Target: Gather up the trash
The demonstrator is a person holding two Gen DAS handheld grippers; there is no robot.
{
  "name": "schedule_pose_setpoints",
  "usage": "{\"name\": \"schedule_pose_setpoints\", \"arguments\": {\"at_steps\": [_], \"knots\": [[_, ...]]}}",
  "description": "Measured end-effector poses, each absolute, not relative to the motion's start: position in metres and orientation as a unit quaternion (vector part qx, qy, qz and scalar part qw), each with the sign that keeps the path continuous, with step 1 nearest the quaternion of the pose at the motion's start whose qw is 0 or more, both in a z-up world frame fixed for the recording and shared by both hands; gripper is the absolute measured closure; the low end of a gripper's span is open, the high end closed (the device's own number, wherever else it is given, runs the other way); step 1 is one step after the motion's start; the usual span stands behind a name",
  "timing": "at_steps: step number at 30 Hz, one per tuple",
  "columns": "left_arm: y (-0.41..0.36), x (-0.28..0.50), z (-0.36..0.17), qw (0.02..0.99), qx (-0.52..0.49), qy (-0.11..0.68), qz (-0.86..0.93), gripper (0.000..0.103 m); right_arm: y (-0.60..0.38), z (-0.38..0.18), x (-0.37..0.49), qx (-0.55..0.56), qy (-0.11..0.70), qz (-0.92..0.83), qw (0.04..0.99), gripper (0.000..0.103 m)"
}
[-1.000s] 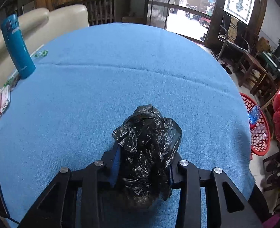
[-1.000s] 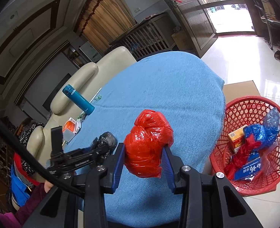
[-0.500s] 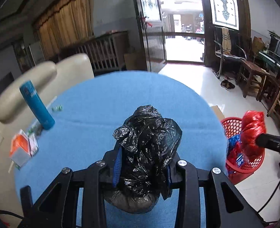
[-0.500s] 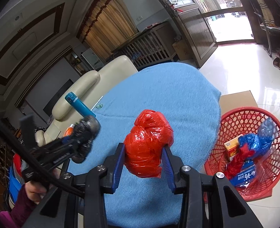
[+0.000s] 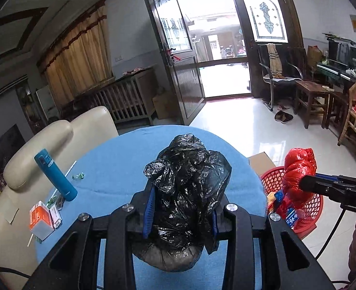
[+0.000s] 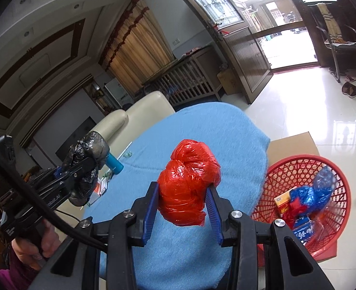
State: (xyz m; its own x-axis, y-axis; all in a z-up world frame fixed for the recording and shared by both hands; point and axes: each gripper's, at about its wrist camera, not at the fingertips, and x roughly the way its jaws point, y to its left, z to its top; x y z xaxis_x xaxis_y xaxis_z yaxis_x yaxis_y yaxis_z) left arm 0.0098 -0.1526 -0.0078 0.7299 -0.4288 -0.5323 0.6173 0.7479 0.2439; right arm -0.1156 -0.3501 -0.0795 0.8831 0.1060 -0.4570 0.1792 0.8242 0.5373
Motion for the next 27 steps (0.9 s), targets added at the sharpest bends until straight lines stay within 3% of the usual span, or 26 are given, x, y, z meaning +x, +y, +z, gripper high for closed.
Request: {"name": "schedule_pose_setpoints", "arguments": {"at_steps": [27], "knots": [[-0.166, -0.014, -0.008, 0.889, 0.172, 0.252, -0.342, 0.065, -0.380, -0.077, -0.146, 0.319, 0.207, -0.041, 0.924, 0.062]]}}
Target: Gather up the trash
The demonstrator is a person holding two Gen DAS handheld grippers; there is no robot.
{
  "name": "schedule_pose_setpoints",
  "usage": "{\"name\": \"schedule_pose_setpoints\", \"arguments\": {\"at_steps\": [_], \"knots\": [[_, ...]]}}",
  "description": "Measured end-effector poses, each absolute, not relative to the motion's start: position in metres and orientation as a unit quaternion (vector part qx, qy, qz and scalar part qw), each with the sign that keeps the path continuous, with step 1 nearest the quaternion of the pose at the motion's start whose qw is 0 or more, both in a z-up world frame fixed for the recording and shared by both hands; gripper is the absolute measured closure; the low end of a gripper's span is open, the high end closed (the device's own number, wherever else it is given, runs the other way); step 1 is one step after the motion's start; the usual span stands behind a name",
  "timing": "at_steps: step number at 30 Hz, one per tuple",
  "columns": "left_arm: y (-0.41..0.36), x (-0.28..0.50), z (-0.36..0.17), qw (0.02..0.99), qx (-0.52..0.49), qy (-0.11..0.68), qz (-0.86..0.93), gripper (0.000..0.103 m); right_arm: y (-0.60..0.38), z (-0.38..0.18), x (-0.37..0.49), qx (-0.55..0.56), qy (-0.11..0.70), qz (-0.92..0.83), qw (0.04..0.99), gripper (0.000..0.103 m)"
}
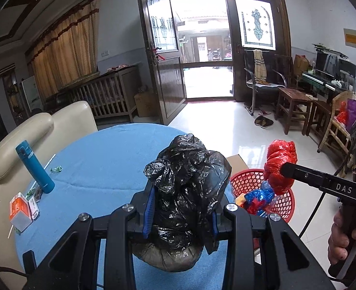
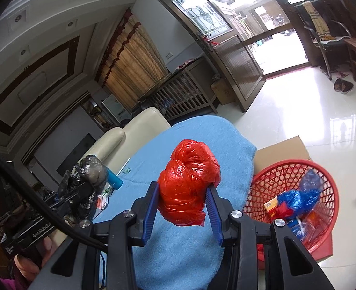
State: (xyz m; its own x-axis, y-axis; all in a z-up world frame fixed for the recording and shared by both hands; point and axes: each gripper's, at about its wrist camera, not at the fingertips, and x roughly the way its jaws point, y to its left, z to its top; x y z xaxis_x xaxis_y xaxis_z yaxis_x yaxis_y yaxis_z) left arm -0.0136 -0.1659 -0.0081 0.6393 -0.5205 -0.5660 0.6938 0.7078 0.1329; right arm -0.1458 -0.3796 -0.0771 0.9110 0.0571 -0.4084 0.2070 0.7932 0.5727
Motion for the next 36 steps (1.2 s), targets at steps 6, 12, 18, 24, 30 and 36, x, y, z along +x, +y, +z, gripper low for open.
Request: {"name": "schedule_pose_setpoints", "arguments": {"at_steps": [6, 12, 18, 24, 30, 36], "knots": [[-0.169, -0.017, -0.007, 0.888, 0.172, 0.251, -0.346, 0.065, -0.390, -0.080, -0.151, 0.333, 0.203, -0.048, 0.919, 0.062], [-0.177, -0.016, -0.005, 0.880, 0.183, 0.257, -0.356, 0.065, -0.401, -0.073, -0.160, 0.337, 0.187, -0.059, 0.921, 0.062], [-0.187, -0.024, -0.004, 0.873, 0.185, 0.256, -0.373, 0.065, -0.417, -0.069, -0.174, 0.346, 0.168, -0.073, 0.920, 0.062], [-0.199, -0.028, -0.006, 0.864, 0.198, 0.263, -0.380, 0.065, -0.426, -0.076, -0.176, 0.361, 0.164, -0.075, 0.915, 0.062], [-0.219, -0.033, 0.008, 0.858, 0.199, 0.258, -0.398, 0.065, -0.437, -0.073, -0.190, 0.368, 0.144, -0.082, 0.915, 0.062], [-0.240, -0.037, 0.021, 0.854, 0.196, 0.247, -0.413, 0.065, -0.451, -0.063, -0.204, 0.373, 0.121, -0.095, 0.915, 0.062]]}}
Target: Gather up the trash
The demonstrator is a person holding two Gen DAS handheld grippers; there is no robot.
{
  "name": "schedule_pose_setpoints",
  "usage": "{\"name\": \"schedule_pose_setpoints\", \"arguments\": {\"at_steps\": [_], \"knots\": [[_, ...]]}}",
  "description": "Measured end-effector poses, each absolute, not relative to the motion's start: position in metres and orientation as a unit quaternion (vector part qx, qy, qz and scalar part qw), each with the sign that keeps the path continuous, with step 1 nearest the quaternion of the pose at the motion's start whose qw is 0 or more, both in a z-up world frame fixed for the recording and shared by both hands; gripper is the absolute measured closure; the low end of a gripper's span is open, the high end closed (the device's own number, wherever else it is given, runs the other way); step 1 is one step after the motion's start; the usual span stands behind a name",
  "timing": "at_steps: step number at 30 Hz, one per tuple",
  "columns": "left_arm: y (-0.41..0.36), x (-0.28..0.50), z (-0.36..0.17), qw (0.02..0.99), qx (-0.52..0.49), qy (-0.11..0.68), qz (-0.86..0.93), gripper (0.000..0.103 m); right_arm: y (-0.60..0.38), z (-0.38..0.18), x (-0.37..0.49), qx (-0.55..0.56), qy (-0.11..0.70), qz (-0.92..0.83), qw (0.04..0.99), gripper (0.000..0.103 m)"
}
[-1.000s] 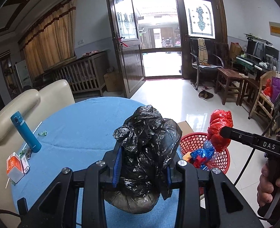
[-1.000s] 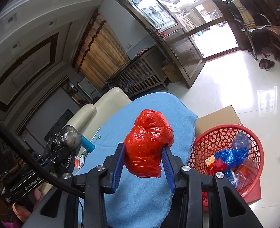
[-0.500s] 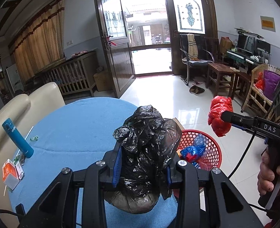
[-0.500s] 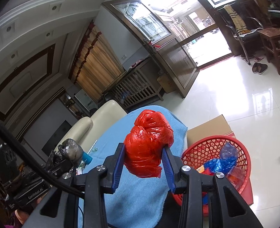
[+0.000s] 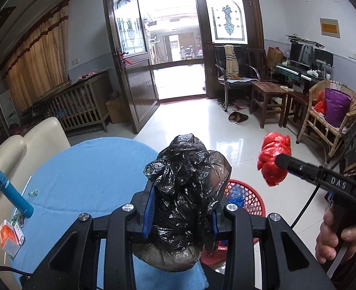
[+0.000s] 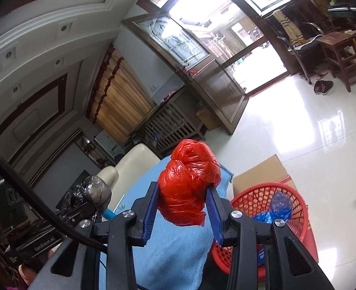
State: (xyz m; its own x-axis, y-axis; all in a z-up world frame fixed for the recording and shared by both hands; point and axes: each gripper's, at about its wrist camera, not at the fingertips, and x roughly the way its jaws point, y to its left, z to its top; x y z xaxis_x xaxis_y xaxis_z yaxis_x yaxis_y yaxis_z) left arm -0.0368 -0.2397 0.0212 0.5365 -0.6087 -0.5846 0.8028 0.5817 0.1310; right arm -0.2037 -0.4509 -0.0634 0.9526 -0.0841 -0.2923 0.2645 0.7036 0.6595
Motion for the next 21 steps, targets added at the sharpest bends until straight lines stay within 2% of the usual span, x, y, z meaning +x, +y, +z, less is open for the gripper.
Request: {"name": "schedule_pose_setpoints", "arguments": {"at_steps": [21], "knots": [[-0.256, -0.049, 0.000, 0.864, 0.245, 0.220, -0.381, 0.065, -0.454, -0.072, -0.202, 0.382, 0.134, -0.096, 0.909, 0.062]]}}
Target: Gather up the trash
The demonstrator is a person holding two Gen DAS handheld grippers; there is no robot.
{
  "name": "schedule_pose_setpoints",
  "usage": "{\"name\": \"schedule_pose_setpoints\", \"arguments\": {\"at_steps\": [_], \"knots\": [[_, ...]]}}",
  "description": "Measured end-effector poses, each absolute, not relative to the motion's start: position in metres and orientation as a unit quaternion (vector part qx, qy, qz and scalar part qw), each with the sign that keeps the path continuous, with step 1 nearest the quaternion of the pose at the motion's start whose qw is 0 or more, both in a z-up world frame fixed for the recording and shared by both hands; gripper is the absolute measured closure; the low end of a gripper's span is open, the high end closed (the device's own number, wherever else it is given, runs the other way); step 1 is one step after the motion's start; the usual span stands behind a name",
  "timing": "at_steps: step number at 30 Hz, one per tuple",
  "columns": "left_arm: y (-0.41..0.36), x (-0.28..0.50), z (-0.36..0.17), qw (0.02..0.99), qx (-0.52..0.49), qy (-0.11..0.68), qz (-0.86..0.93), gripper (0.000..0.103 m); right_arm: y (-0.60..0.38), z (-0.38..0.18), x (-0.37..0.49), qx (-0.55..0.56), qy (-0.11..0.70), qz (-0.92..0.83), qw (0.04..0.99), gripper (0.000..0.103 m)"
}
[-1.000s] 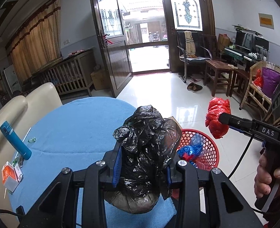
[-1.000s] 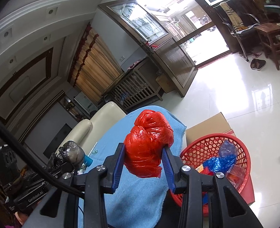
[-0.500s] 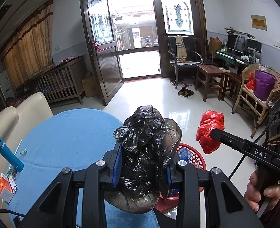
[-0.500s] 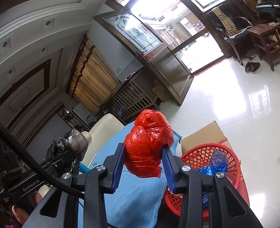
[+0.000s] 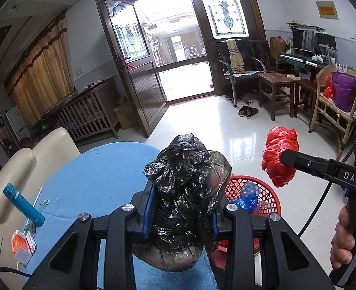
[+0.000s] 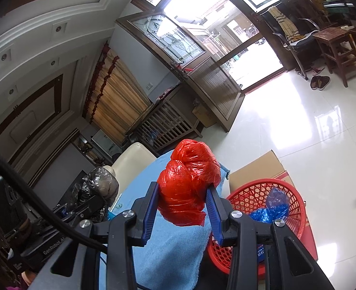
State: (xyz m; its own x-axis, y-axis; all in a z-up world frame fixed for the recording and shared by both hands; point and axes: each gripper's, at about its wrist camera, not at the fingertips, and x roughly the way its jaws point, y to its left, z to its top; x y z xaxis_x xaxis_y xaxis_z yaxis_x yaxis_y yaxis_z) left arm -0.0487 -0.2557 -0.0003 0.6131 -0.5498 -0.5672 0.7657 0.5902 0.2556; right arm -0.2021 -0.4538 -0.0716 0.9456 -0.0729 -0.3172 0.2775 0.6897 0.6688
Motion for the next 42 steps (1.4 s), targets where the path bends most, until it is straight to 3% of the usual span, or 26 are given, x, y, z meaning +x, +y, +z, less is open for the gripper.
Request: {"name": "schedule_pose_setpoints", "arguments": {"at_steps": [42], "knots": [[-0.272, -0.042, -0.018, 0.856, 0.266, 0.249, -0.367, 0.065, -0.454, -0.077, -0.196, 0.389, 0.146, -0.090, 0.905, 0.062]]}}
